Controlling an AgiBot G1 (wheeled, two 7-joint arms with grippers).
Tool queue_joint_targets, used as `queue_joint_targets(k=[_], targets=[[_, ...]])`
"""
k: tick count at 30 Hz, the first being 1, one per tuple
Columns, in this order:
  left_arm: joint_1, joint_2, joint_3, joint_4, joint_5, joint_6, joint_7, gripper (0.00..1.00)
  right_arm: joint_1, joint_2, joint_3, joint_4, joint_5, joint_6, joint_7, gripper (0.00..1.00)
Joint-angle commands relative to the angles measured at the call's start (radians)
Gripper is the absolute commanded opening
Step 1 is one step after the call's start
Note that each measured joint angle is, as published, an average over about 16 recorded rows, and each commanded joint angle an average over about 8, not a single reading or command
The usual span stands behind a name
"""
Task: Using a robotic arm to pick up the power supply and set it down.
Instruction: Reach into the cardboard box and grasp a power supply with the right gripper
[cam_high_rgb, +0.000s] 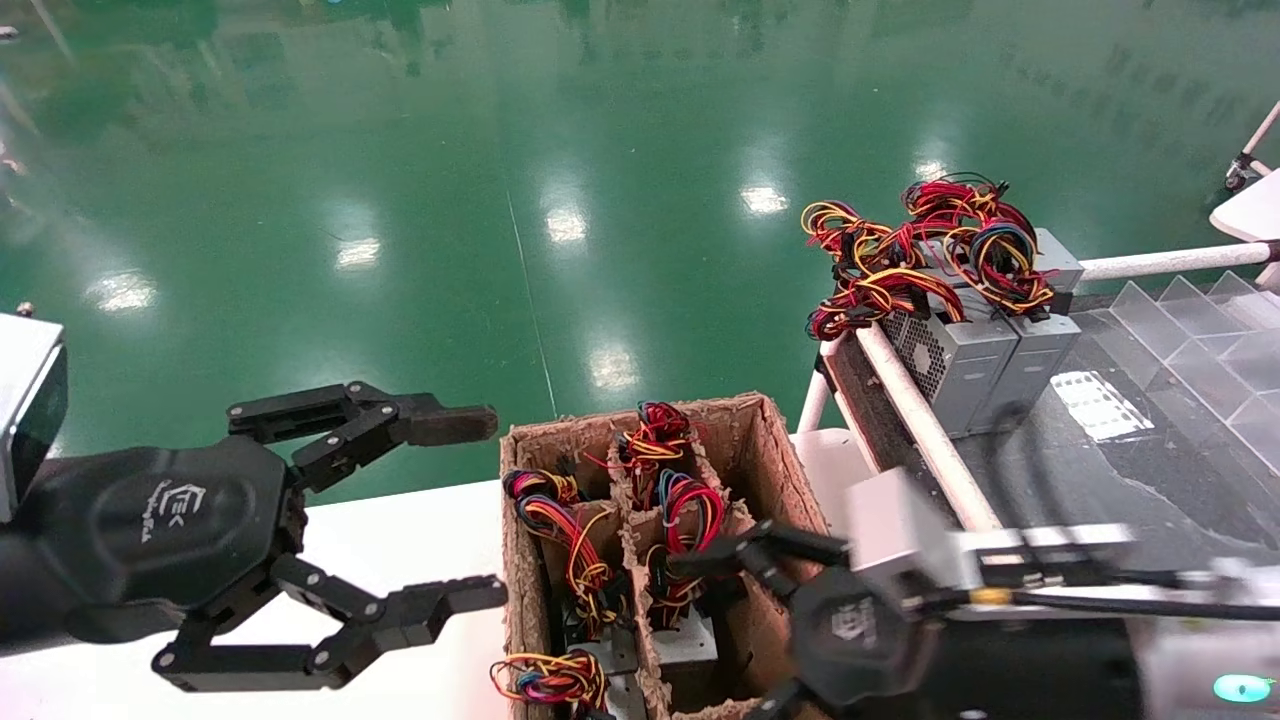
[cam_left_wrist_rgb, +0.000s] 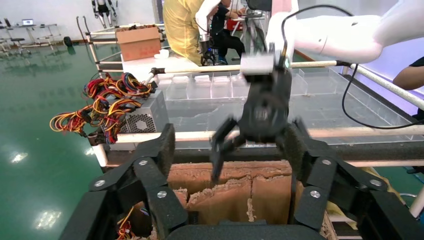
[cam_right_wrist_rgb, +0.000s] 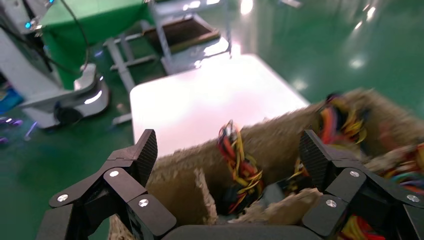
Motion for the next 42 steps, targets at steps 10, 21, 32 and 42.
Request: queue_joint_targets(k=[10,21,32,42], targets=[[0.000,0.000,0.000,0.000,0.000,0.000,0.000,1.00,0.040,-0.170,-0.104,-0.132,-0.158,0.030,-0.069,0.00],[0.000,0.000,0.000,0.000,0.000,0.000,0.000,1.00,0.018,-0.226,-0.105,-0.195,-0.177,0.082,-0.153,0.00],[0.000,0.000,0.000,0.000,0.000,0.000,0.000,1.00,0.008,-0.238,-0.091,-0.231,-0.161,0.098,-0.192,0.00],[0.000,0.000,0.000,0.000,0.000,0.000,0.000,1.00,0.011,-0.252,-0.092,-0.267,-0.160,0.093,-0.216,0.00]])
